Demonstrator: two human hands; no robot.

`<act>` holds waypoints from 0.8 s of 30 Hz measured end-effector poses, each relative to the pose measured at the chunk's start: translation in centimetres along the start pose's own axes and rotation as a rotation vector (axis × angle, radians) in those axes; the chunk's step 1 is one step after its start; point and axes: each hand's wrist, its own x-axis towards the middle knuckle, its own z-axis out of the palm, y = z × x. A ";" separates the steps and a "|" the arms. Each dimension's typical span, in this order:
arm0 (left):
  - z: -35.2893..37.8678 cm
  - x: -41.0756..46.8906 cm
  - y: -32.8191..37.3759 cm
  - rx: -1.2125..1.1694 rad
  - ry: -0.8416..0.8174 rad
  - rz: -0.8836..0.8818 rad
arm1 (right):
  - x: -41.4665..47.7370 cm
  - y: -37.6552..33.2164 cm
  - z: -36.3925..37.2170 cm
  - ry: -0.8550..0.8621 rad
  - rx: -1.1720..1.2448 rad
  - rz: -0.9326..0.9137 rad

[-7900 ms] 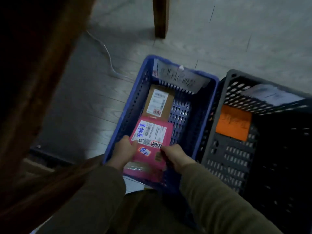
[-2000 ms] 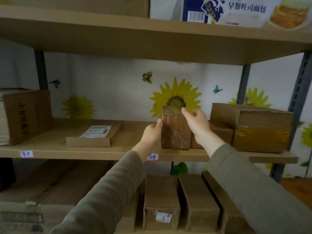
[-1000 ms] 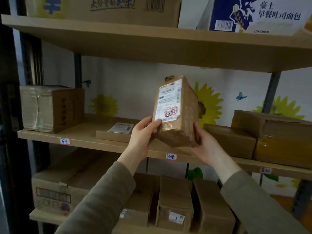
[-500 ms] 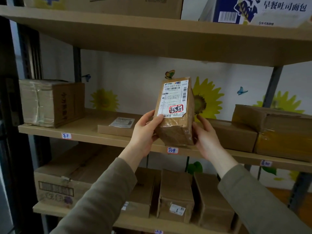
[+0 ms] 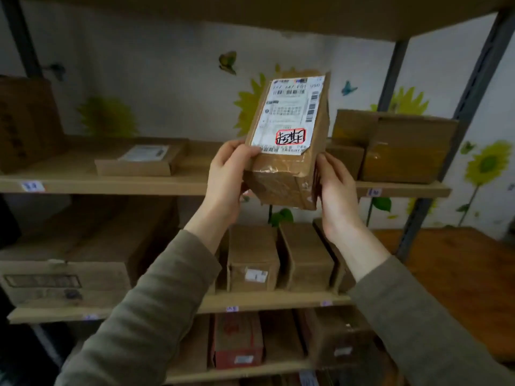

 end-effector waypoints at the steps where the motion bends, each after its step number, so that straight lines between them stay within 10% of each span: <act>1: 0.7 -0.7 -0.5 -0.002 0.001 -0.004 | -0.8 0.4 -1.1 0.024 0.002 0.001; 24: 34.5 -26.5 -32.3 0.231 -0.515 -0.776 | -17.0 13.8 -50.4 0.674 -0.070 0.638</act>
